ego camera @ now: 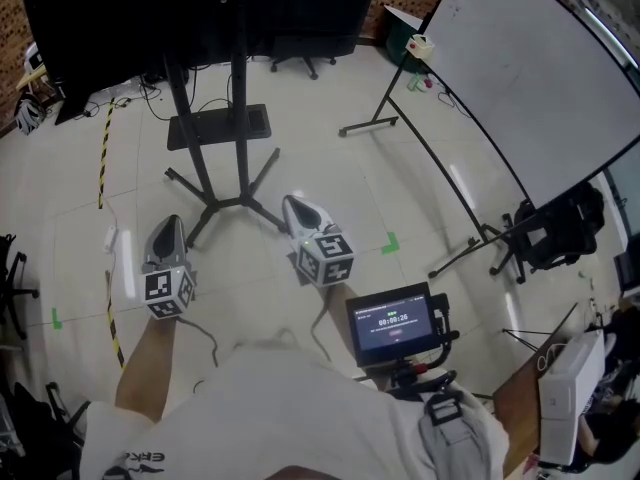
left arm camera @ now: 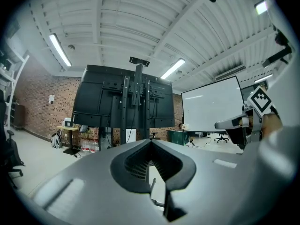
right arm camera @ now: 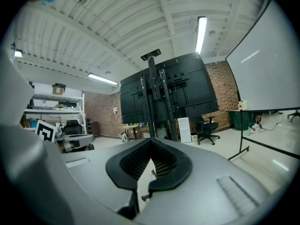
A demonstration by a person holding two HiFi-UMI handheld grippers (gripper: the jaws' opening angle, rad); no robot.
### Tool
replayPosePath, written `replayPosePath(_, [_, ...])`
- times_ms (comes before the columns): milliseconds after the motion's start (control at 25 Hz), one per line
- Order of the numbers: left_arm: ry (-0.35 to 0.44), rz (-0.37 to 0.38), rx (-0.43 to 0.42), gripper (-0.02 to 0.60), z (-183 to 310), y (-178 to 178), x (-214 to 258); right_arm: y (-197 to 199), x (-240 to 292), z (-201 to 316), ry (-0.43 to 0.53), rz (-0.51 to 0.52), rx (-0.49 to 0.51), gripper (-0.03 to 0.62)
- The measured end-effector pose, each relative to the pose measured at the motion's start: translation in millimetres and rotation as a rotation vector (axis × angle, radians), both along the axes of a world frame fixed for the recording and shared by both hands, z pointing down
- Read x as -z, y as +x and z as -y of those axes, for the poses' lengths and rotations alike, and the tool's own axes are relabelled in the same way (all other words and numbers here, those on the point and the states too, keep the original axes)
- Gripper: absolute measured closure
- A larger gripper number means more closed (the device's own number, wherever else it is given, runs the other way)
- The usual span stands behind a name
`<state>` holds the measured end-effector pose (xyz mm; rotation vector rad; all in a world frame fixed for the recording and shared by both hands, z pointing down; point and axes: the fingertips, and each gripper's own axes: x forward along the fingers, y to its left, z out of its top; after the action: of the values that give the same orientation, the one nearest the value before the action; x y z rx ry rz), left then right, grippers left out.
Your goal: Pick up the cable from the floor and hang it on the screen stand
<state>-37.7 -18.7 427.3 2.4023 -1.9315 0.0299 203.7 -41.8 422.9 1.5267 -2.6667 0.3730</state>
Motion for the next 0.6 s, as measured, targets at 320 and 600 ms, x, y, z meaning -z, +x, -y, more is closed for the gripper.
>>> replayPosePath(320, [-0.018,0.006,-0.016,0.580,-1.7,5.0,-5.7,1.6,-10.4,-4.2,-0.031,-0.008,-0.006,0.583])
replayPosePath(600, [-0.023,0.005,-0.019,0.580,-3.6,7.0,-5.7,1.6,-10.5,-5.1,-0.034,-0.013,-0.008,0.583])
